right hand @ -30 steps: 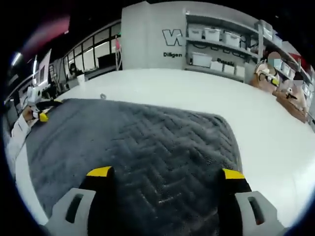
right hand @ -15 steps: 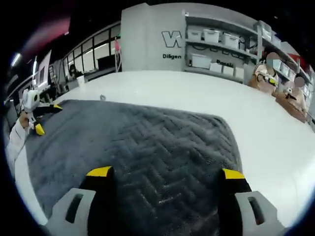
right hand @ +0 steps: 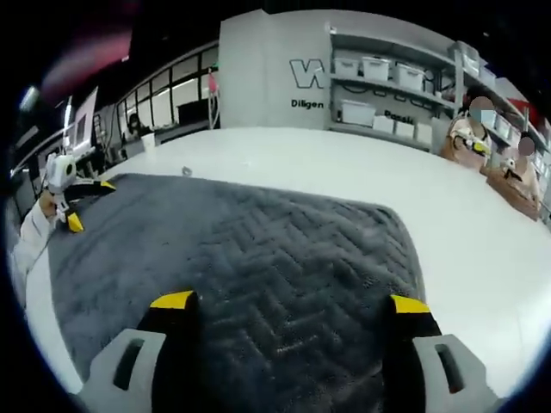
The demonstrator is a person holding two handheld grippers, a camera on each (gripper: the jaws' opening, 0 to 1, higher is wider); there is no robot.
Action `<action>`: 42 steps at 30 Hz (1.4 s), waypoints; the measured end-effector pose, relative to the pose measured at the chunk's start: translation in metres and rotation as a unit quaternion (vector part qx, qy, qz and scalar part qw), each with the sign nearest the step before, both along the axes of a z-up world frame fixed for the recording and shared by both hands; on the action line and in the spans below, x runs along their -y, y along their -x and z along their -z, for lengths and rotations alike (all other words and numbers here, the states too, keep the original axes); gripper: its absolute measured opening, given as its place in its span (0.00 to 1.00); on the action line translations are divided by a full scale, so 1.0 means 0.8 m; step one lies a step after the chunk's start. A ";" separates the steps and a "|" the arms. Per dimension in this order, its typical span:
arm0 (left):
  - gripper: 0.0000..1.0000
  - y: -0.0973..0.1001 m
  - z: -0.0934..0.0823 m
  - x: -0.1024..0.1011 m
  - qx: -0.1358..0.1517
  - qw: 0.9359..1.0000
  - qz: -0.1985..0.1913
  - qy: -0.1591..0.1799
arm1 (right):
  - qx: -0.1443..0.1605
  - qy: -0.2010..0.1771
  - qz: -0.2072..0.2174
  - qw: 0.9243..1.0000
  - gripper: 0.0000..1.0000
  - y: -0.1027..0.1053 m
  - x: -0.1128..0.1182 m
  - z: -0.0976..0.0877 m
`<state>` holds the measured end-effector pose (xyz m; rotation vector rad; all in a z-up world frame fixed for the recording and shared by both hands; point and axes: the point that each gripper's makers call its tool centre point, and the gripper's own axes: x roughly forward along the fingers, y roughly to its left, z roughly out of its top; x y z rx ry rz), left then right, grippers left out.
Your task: Open the folded towel by lifting each exposed corner and separating the folded layers until the towel lies flat within the target outline without major curled edges
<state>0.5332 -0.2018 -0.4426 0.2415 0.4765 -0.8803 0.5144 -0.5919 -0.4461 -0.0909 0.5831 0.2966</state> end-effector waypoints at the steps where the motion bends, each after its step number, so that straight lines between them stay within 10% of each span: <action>1: 0.98 0.000 0.000 0.000 0.001 1.000 0.000 0.001 | 0.000 0.000 -0.001 1.000 0.89 0.001 -0.001 0.000; 42: 0.98 0.002 -0.001 0.000 0.005 1.000 0.004 0.008 | 0.008 -0.002 -0.027 1.000 0.93 0.008 -0.005 0.000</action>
